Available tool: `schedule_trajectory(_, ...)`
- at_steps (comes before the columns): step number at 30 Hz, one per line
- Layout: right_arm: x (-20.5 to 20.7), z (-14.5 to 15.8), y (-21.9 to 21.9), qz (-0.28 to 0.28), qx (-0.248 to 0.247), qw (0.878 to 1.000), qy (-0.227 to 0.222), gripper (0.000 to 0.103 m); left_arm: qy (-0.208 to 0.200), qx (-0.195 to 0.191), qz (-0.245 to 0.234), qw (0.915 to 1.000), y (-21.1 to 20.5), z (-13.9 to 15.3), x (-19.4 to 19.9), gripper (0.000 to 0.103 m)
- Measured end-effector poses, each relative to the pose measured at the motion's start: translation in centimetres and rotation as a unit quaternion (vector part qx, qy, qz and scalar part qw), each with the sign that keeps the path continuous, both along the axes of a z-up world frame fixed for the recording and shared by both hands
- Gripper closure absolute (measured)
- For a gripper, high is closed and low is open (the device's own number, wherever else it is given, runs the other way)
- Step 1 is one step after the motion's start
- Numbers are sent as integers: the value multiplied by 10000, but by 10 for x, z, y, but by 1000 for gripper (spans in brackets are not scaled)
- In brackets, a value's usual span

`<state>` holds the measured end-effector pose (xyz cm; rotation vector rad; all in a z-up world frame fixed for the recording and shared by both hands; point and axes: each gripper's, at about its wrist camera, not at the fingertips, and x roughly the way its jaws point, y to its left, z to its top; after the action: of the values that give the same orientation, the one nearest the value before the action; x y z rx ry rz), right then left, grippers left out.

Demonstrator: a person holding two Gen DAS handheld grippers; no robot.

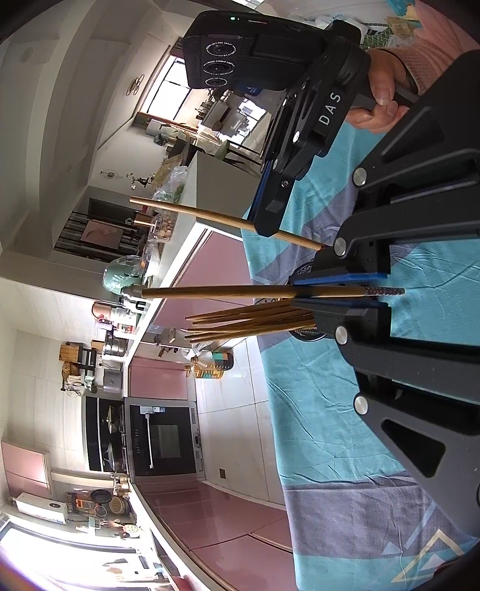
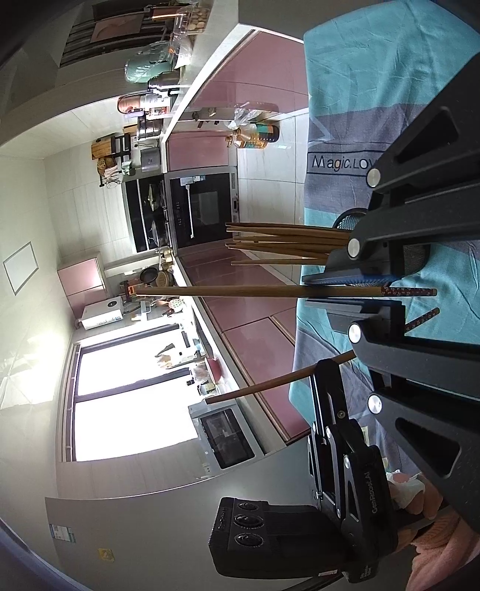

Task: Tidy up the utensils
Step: 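Lower the right tool's chopstick into the cup while the left tool lowers its own beside it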

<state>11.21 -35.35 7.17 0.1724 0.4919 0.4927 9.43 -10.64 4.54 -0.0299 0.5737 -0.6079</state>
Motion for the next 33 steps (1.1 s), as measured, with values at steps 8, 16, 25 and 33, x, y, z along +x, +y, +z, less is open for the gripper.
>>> schedule_trajectory(8,3,4,-1,16,-8,9999,-99,97,-135,-16,-4,9999,-3,12,-1,96)
schedule_trajectory(16,4,7,-4,18,-2,9999,-141,97,-234,-68,-9,9997,-7,19,-1,96)
schedule_trajectory(25,10,11,-4,-32,-26,9999,-157,97,-268,-81,-26,9996,-11,23,-1,96)
schedule_trajectory(33,17,15,-3,-116,-62,9997,-190,97,-259,-128,-9,9996,-10,26,5,96)
